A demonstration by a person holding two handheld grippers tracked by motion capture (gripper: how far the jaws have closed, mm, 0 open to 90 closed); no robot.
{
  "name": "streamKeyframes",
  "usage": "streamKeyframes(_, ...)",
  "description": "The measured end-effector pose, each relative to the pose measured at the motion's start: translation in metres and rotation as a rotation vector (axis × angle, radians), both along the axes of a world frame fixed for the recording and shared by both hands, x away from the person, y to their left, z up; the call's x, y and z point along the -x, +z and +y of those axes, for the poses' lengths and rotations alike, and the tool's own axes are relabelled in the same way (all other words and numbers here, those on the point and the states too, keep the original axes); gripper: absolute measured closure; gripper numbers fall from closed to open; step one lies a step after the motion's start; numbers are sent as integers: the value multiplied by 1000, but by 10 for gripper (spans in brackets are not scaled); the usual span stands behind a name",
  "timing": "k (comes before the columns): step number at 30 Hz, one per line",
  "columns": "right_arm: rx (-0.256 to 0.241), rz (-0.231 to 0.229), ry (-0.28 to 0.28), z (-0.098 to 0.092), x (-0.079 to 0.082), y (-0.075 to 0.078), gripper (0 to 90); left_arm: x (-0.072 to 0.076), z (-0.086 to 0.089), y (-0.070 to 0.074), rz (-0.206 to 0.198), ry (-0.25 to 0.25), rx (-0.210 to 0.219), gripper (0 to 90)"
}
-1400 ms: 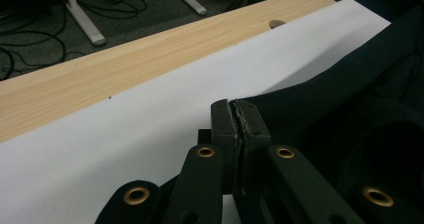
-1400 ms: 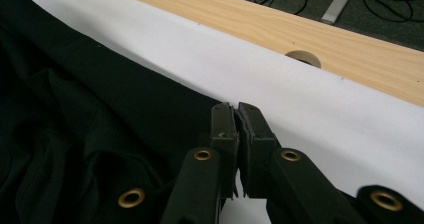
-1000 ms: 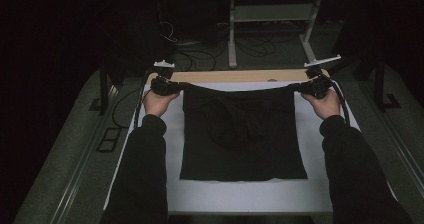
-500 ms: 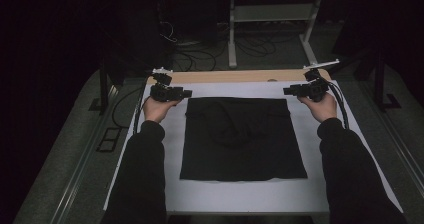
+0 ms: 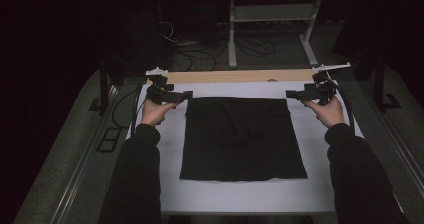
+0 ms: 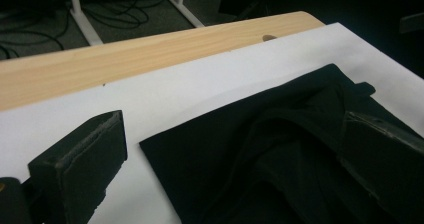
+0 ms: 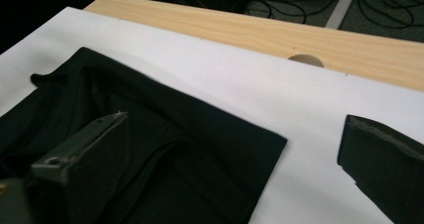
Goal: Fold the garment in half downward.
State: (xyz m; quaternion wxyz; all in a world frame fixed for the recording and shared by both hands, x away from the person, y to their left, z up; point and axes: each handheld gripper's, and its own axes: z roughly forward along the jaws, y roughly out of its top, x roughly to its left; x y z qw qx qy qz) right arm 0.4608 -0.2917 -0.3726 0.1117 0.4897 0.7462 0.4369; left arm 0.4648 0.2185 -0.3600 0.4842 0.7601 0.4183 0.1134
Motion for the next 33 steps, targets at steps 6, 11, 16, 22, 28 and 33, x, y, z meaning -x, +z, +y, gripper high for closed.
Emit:
streamKeyframes(6,-19,-3,19,-4,12,4,0,15,-10,10,-49,-42,4,0)
streamKeyframes(11,-21,-10,44,-1,22,6,0,26,-21,7,-71,-98,16,0)
streamKeyframes(16,-19,-18,81,6,27,9,0,32,-33,4,-84,-154,18,0)
streamKeyframes(22,-16,-28,116,17,30,11,0,38,-44,4,-99,-200,23,0)
streamKeyframes(28,-1,-21,145,26,32,11,0,43,-54,0,-102,-240,30,0)
streamKeyframes(33,7,-9,163,35,33,8,0,46,-65,-8,-86,-284,25,0)
